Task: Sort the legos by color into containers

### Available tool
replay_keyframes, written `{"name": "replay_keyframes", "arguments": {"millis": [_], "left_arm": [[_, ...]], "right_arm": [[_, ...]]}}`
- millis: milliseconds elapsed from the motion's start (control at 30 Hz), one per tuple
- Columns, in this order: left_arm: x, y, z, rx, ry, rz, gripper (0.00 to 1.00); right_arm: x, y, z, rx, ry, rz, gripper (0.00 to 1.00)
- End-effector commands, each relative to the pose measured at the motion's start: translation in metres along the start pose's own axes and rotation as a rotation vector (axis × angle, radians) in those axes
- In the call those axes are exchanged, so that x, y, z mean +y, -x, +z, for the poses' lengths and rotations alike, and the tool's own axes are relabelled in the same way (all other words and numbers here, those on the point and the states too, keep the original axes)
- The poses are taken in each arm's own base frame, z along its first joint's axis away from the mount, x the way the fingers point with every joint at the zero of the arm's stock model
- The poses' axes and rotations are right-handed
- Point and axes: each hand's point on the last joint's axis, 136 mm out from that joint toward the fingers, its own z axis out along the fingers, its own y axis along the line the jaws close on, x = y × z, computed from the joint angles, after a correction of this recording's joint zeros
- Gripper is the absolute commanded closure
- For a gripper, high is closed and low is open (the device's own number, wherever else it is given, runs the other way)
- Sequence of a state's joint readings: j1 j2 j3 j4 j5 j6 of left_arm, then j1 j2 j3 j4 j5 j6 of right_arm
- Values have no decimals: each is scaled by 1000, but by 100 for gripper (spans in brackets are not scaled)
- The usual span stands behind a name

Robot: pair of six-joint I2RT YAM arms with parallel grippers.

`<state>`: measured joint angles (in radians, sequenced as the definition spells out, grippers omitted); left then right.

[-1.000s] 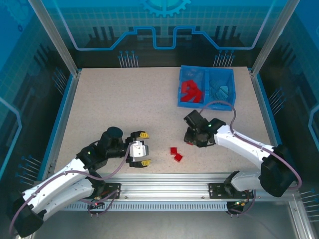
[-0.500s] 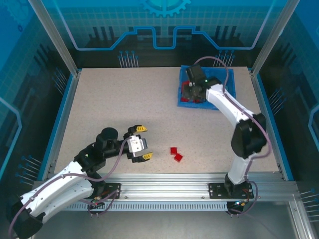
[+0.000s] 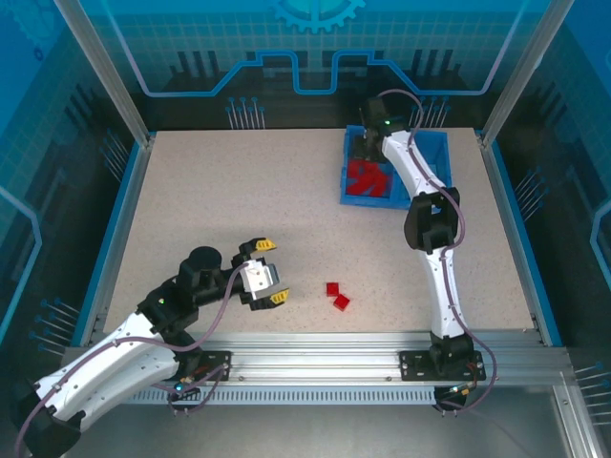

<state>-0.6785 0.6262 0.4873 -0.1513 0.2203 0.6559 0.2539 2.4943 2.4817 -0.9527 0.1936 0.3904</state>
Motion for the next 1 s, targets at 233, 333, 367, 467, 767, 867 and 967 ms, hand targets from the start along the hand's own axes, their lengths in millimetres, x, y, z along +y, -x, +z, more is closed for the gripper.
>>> {"name": "replay_keyframes", "arguments": {"millis": [233, 333, 367, 467, 767, 867, 967], "left_arm": [[-3, -7, 3, 11, -12, -4, 1], [5, 2, 6, -18, 13, -80, 1], [14, 7, 8, -27, 46, -149, 1], [53, 6, 12, 8, 221, -521, 1], [55, -51, 42, 325, 412, -1375, 2], [35, -61, 58, 479, 424, -1450, 2], [16, -61, 78, 628, 457, -1449, 3]], "right_arm": [[6, -27, -118, 0, 133, -23, 43], [24, -63, -158, 32, 296, -72, 42], [30, -77, -172, 42, 355, -91, 41], [39, -124, -205, 80, 481, -131, 37], [33, -235, -263, 146, 616, -101, 29], [10, -253, -256, 155, 518, 36, 26], [5, -270, -257, 140, 547, 102, 21]]}}
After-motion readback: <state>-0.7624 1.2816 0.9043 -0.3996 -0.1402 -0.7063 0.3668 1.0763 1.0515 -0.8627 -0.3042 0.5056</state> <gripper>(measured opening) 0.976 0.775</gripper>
